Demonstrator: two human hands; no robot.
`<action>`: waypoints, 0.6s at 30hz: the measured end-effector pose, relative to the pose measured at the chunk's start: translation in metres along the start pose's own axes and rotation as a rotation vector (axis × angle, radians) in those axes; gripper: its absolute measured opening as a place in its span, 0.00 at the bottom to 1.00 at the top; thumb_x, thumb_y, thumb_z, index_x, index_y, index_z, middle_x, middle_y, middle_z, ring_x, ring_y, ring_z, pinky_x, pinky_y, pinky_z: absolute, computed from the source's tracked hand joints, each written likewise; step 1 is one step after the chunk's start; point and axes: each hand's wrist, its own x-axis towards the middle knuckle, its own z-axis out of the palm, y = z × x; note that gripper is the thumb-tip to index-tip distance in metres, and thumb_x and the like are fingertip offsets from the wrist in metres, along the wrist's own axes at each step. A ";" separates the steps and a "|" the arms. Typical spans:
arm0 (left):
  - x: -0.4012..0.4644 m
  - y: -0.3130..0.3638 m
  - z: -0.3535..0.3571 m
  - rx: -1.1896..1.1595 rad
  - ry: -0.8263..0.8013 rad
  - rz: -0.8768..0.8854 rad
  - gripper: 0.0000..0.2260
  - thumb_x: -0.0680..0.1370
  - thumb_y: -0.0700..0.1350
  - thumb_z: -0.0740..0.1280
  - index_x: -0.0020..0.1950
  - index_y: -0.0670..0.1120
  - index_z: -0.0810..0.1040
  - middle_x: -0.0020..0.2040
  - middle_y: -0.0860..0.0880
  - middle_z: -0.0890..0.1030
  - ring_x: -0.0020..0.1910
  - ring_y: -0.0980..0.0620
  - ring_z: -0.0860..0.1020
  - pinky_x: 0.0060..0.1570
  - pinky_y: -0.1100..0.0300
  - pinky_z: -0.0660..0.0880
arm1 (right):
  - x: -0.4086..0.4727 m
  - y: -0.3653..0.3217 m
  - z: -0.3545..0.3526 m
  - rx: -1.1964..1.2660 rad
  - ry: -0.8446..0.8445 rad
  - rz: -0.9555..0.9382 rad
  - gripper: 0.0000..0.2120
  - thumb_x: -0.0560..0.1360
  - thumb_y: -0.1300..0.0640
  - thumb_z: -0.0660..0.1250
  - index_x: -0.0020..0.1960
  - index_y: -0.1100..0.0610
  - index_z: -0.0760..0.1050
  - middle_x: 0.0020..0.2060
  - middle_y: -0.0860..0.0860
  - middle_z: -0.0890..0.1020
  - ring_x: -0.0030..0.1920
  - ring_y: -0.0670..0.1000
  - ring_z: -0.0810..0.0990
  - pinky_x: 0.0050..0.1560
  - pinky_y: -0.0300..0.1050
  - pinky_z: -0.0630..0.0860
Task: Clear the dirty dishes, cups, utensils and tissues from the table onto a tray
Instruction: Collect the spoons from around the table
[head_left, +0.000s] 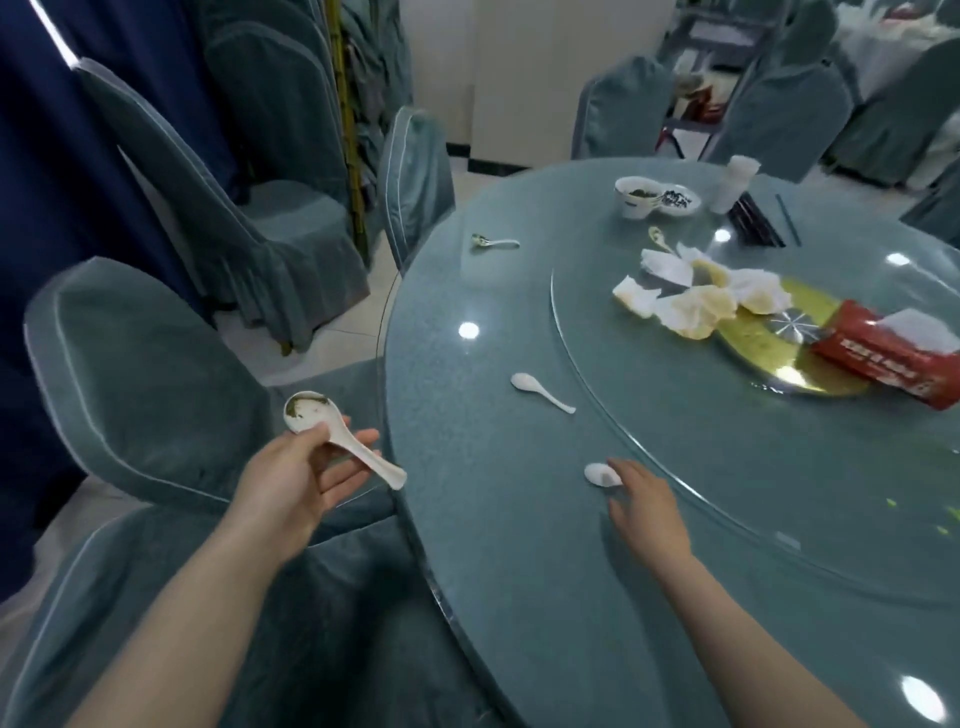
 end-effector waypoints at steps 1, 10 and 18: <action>0.008 -0.001 0.007 0.005 0.016 -0.014 0.10 0.83 0.43 0.55 0.54 0.42 0.75 0.48 0.40 0.84 0.45 0.45 0.84 0.44 0.53 0.77 | 0.011 0.002 0.004 -0.057 -0.030 0.007 0.24 0.75 0.63 0.63 0.70 0.54 0.69 0.70 0.52 0.70 0.68 0.56 0.68 0.67 0.51 0.67; 0.064 -0.012 0.031 -0.015 0.124 -0.096 0.10 0.83 0.42 0.55 0.53 0.42 0.75 0.45 0.41 0.85 0.43 0.46 0.85 0.34 0.58 0.80 | 0.064 0.003 0.025 -0.016 -0.040 -0.191 0.15 0.75 0.61 0.67 0.61 0.56 0.78 0.53 0.52 0.79 0.55 0.56 0.75 0.54 0.44 0.70; 0.077 -0.017 0.021 -0.045 0.197 -0.086 0.09 0.83 0.42 0.55 0.55 0.42 0.73 0.47 0.40 0.85 0.43 0.45 0.84 0.34 0.58 0.80 | 0.166 -0.079 0.029 0.091 -0.011 -0.295 0.16 0.76 0.58 0.66 0.63 0.57 0.76 0.57 0.54 0.77 0.58 0.57 0.73 0.55 0.44 0.67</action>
